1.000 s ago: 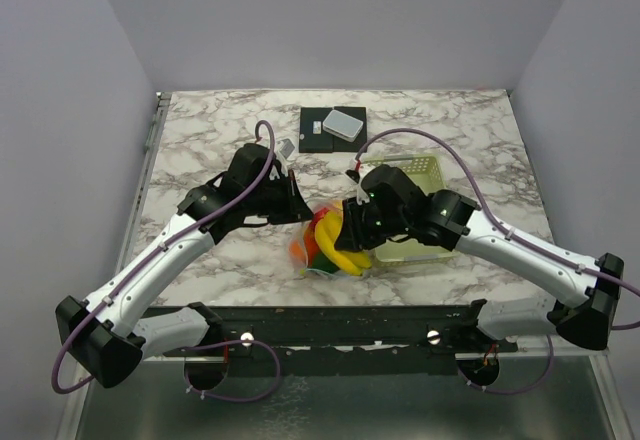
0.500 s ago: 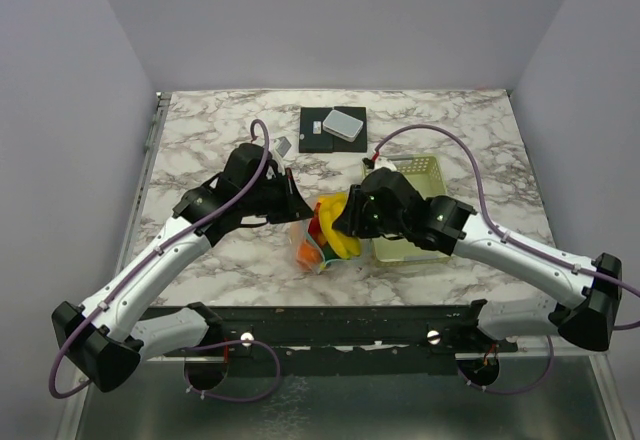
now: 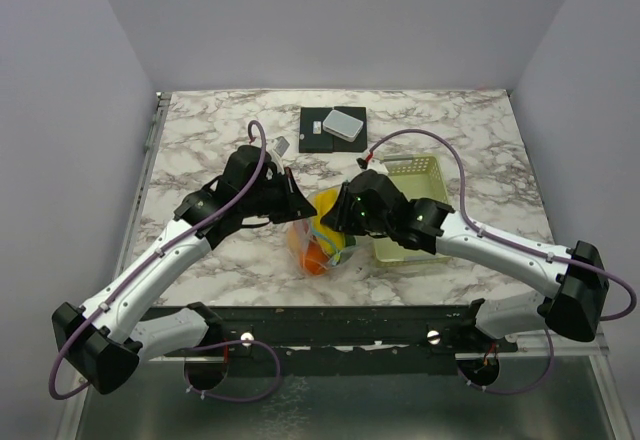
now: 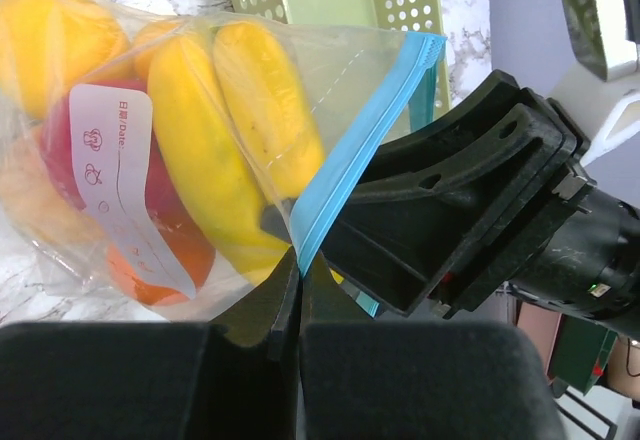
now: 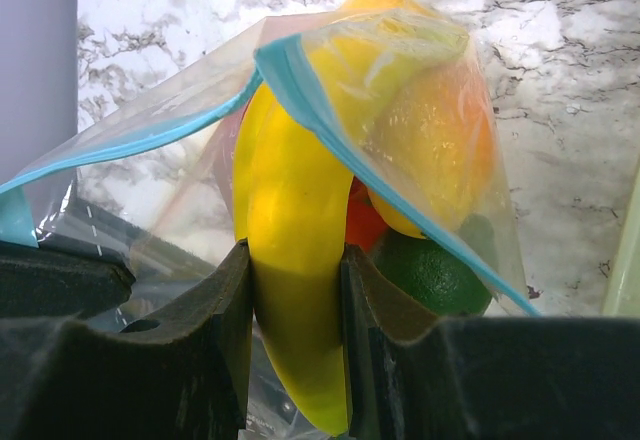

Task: Place the food in the zip-top bag and seal the zipper

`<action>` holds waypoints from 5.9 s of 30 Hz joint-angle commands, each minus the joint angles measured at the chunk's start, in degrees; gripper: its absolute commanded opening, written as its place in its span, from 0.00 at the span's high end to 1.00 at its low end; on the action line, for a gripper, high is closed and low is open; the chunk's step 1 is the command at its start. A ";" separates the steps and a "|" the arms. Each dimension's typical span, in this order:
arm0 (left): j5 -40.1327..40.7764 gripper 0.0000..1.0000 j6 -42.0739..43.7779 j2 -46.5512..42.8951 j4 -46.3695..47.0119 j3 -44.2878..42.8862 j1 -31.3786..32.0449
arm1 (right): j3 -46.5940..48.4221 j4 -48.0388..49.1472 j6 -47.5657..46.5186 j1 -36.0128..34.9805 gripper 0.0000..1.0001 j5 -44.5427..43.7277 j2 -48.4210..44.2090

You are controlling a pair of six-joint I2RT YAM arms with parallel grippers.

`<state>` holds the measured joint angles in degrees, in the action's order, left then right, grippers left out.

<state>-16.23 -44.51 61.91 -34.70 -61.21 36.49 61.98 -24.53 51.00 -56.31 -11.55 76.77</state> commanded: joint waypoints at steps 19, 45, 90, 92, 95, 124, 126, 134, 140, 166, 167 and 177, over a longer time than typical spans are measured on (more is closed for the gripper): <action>2.43 1.00 -5.02 -0.92 7.34 1.36 0.12 | 2.86 -4.44 -4.05 -0.64 0.43 -5.22 -9.92; 5.64 1.00 -8.11 -0.45 10.06 1.33 0.16 | -1.87 -10.41 -2.04 -5.41 0.52 8.34 -14.57; 8.99 1.00 -6.56 -7.24 7.37 4.93 0.07 | 6.49 -11.34 -7.59 -5.58 0.99 -1.47 -7.89; 9.87 0.98 -5.94 -7.70 6.31 4.56 0.07 | 9.05 -13.14 -10.43 -5.56 0.99 0.16 -7.23; 11.38 0.94 -4.79 -8.18 4.43 3.36 0.07 | 12.92 -17.12 -14.50 -5.56 0.99 2.63 -5.62; 16.33 0.57 19.43 -10.54 -10.89 -13.00 0.07 | 38.87 -47.10 -42.63 -6.92 0.99 23.04 5.11; 13.15 0.54 21.84 -10.96 -10.47 -13.75 0.07 | 40.34 -48.33 -44.11 -7.94 0.99 23.62 5.47; -4.44 0.49 28.18 -11.82 -6.62 -14.64 0.08 | 43.41 -49.75 -49.04 -9.68 0.99 28.86 5.60; -15.36 0.39 32.16 -14.61 -2.34 -13.14 0.07 | 45.27 -49.64 -52.08 -10.34 0.99 35.15 5.30; -55.38 0.18 31.93 -12.31 14.06 -3.16 0.20 | 52.65 -49.13 -56.36 -15.78 0.99 42.77 8.98; -56.27 0.18 32.07 -12.43 14.05 -3.09 0.29 | 52.89 -49.09 -56.36 -15.76 0.99 42.57 9.19; -55.66 0.17 32.07 -13.12 14.24 -1.41 1.61 | 57.71 -48.86 -56.02 -15.76 0.99 37.69 11.70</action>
<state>-70.32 -13.69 49.74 -21.89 -63.81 37.65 116.86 -73.89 -4.78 -71.64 28.95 87.88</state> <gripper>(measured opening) 0.826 0.058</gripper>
